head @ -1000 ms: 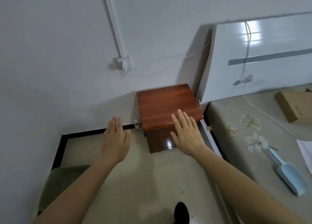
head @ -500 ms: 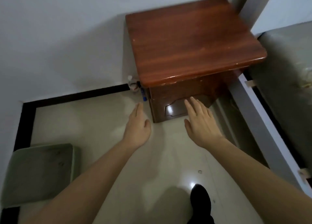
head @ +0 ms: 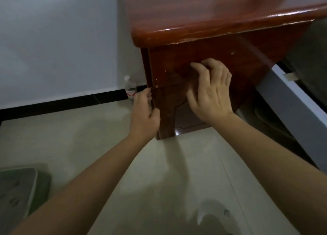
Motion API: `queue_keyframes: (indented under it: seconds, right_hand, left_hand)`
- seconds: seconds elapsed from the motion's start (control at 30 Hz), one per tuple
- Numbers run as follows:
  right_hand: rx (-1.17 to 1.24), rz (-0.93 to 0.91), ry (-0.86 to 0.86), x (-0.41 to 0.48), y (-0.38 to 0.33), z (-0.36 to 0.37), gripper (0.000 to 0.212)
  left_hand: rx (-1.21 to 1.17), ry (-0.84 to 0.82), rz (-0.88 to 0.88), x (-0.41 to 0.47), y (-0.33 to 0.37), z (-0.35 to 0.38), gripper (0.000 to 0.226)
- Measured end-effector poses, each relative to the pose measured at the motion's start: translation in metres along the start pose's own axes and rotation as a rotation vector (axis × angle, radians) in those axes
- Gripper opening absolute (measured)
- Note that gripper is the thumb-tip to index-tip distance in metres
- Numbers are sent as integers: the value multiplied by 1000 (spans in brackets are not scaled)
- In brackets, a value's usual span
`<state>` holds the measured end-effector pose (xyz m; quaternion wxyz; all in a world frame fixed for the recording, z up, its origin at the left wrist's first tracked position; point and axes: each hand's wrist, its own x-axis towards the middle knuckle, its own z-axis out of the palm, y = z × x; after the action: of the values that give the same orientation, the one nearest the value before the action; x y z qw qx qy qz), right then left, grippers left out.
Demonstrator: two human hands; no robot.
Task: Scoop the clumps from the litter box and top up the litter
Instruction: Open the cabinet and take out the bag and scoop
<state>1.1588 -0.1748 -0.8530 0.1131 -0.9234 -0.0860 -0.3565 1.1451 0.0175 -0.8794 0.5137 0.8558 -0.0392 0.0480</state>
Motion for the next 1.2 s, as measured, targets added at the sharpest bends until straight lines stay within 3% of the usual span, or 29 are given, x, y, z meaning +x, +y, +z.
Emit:
queue_keyframes:
  seconds: [0.23,0.33,0.43,0.63,0.77,0.87,0.97,1.07,1.17,1.2]
  right_hand:
    - [27,90,-125,-44,7,27,53]
    - [81,175,-282,-60,5,20,61]
    - [115,191,-368,-69,-3,3,64]
    - [168,260,-281,-62,-12,-22,43]
    - [161,368,-214,-67,-16,-40,52]
    - [-9,296,-387,-62,-9,-62,56]
    - [-146,207,-530,-56,-3,-87,49]
    - [-177,212,-616,-70,5,-113,30]
    - [-168,271,-728,-79,20,-150,11]
    - [-191,301,-763,-83,27,-161,16]
  left_hand:
    - [-466,42,-189,7,-10,6,60]
    - [-429,-25,-252,12,-7,0,60]
    - [-232,-98,-272,22,-18,1,47]
    - [-275,-109,-82,-36,5,5,26]
    - [-227,-160,-42,-56,11,9,30]
    - [171,-74,367,-47,27,4,25]
    - [869,63,710,-13,41,2,55]
    - [1327,53,758,11,42,-3,75]
    - [1453,67,753,15,35,-7,77]
    - [1466,65,750,15,35,-7,76]
